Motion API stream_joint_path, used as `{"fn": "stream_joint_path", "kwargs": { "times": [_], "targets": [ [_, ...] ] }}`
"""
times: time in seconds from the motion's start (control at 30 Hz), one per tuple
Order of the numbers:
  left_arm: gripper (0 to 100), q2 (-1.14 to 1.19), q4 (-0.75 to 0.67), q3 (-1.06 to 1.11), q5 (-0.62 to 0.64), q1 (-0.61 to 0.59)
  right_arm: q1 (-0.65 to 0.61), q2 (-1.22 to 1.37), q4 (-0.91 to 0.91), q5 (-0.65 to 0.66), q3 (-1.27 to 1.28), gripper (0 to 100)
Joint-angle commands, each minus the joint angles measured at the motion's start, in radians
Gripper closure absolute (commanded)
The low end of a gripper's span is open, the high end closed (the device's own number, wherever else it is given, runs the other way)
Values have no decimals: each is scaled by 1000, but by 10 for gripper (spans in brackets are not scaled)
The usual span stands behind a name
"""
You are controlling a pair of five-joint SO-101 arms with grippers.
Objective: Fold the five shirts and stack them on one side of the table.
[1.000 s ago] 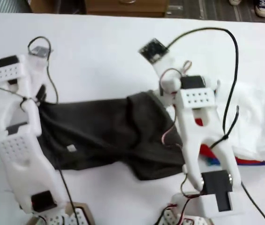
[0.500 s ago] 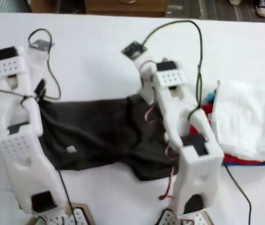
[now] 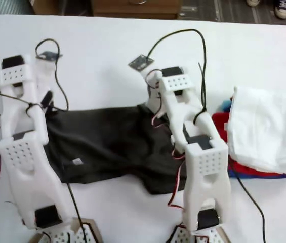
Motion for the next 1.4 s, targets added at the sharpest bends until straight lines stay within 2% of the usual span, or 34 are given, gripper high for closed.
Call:
{"fn": "stream_joint_path", "kwargs": {
  "times": [0.0, 0.13, 0.27, 0.33, 0.43, 0.63, 0.83, 1.0, 1.07, 1.23, 1.37],
  "targets": [
    [977, 8, -15, -41, 6, 6, 7, 1, 10, 2, -26, 986],
    [978, 9, -12, -64, 6, 0, 39, -1, 16, 2, -75, 980],
    [978, 11, -2, -119, 6, -26, 128, -1, 18, 5, -204, 979],
    [978, 14, 11, -157, 6, -43, 157, 1, 41, 44, -262, 979],
    [977, 18, 35, -208, 3, -54, 163, 1, 114, 103, -334, 979],
    [977, 14, 60, -262, 2, -54, 165, 2, 226, 112, -488, 979],
    [977, 63, 55, -217, -2, -57, 174, 8, 251, 114, -480, 979],
    [973, 92, 32, -297, 8, -75, 174, 10, 249, 114, -450, 978],
    [934, 92, 38, -351, 11, -74, 173, 10, 249, 114, -450, 978],
    [741, 91, 54, -483, 34, -80, 176, 10, 249, 112, -453, 978],
    [714, 98, 61, -547, 37, -80, 182, 10, 257, 107, -450, 978]
  ]
}}
